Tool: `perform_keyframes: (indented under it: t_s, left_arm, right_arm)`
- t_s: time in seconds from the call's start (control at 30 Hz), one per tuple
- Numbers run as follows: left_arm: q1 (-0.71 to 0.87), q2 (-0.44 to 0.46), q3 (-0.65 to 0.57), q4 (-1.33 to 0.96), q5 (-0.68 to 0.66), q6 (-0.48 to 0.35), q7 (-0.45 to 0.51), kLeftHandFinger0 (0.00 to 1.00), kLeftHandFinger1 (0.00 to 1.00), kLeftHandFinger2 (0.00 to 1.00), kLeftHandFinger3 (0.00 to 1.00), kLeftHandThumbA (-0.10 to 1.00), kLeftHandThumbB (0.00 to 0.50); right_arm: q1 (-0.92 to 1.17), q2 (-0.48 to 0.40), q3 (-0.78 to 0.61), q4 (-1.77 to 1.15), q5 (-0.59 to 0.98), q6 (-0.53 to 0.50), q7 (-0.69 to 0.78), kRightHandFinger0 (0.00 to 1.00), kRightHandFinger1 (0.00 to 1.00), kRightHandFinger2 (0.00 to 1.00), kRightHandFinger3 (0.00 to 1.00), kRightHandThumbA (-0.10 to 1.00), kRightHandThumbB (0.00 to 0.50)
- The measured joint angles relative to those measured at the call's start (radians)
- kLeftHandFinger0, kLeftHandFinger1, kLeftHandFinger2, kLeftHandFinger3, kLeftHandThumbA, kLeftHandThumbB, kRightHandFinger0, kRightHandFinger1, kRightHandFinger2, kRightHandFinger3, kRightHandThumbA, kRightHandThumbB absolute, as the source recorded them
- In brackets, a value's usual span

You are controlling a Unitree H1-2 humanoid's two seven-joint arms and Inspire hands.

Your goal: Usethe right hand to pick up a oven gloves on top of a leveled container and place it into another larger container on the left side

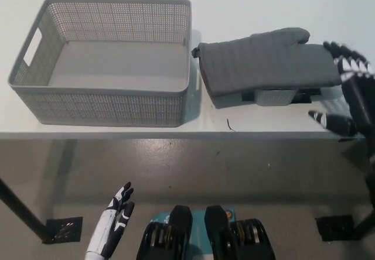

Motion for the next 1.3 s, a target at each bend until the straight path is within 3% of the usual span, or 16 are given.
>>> perform_keyframes:
  t_s: [0.43, 0.83, 1.3]
  left_arm:
    - [-0.005, 0.002, 0.002, 0.000, 0.005, -0.053, 0.000, 1.00, 1.00, 1.00, 1.00, 1.00, 0.061]
    - [-0.007, 0.003, 0.002, 0.000, 0.021, -0.067, 0.002, 1.00, 1.00, 1.00, 1.00, 1.00, 0.055]
    - [-0.007, 0.003, 0.002, 0.001, 0.021, -0.072, 0.005, 1.00, 1.00, 1.00, 1.00, 1.00, 0.054]
  right_arm:
    - [-0.168, -0.002, 0.093, 0.239, -0.185, 0.157, -0.009, 1.00, 1.00, 1.00, 1.00, 1.00, 0.234]
    - [-0.223, 0.000, 0.127, 0.438, -0.185, 0.172, -0.052, 1.00, 1.00, 1.00, 1.00, 1.00, 0.262]
    - [-0.324, 0.039, 0.162, 0.553, -0.175, 0.147, -0.213, 1.00, 1.00, 1.00, 1.00, 1.00, 0.271]
